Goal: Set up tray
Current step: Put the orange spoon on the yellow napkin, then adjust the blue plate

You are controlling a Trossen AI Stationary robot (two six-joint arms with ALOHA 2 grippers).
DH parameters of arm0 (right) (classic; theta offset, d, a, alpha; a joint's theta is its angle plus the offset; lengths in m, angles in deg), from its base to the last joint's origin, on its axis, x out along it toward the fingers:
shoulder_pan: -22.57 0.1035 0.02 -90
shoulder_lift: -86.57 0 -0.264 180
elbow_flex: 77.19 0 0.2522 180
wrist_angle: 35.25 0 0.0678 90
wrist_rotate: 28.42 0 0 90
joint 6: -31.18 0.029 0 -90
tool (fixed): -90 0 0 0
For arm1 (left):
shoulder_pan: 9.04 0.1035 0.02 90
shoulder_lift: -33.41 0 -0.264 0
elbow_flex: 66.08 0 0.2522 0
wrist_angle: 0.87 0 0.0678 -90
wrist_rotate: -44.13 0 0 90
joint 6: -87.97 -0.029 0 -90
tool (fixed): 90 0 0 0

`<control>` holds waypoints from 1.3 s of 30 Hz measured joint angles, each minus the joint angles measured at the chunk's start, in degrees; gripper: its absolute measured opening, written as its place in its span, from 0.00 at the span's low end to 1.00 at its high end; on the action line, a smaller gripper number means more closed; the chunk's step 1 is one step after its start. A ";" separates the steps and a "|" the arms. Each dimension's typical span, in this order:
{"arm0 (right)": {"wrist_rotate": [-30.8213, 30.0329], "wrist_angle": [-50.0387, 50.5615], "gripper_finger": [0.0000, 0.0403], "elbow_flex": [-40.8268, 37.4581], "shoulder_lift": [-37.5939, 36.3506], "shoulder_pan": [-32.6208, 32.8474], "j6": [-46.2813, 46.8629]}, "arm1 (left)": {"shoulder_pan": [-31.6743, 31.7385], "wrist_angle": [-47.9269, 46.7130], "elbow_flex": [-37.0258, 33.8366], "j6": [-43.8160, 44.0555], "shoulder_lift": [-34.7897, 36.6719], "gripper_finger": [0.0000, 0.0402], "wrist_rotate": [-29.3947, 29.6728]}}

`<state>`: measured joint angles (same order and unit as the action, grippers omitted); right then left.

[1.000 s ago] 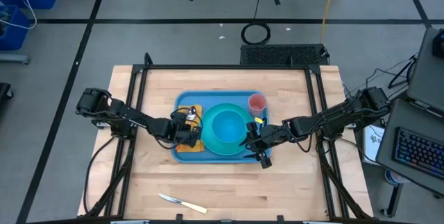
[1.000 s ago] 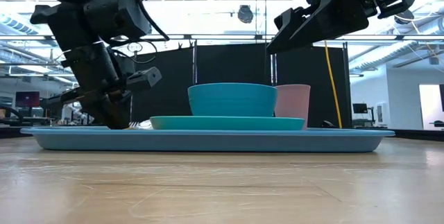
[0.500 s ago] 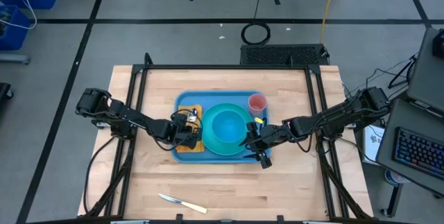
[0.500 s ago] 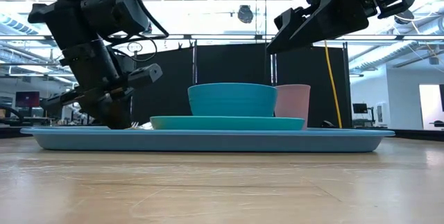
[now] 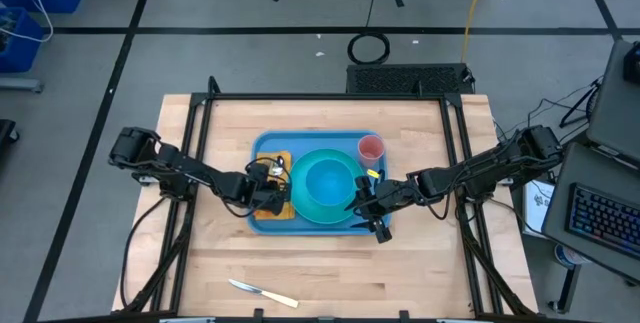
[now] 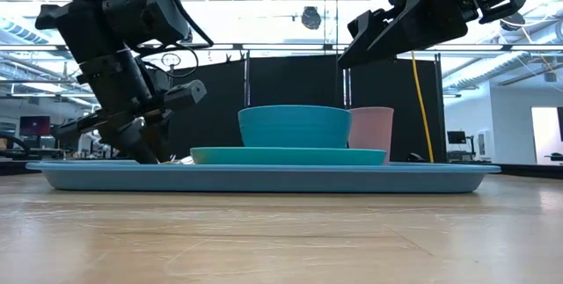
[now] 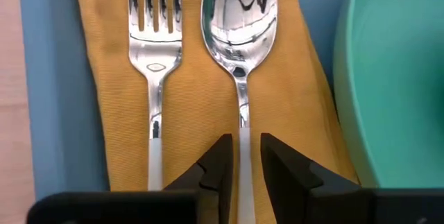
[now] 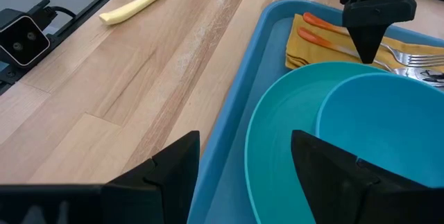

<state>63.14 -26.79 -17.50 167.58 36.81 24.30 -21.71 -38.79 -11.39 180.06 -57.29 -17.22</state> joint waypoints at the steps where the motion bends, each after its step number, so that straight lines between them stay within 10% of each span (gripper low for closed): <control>1: 0.00 0.01 0.54 0.00 0.00 0.00 0.00 | -0.17 -0.06 0.00 -0.02 0.29 0.19 0.24; 30: -1.56 -3.39 0.52 0.11 0.02 0.06 7.07 | -21.82 15.97 0.00 -27.60 15.40 0.20 20.62; 39: -6.94 12.41 0.40 1.22 0.52 2.80 18.41 | -27.19 16.59 0.00 -29.69 15.35 0.20 27.58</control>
<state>56.20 -14.38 -16.28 168.11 39.61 42.71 -48.89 -22.20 -11.39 150.37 -41.94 10.36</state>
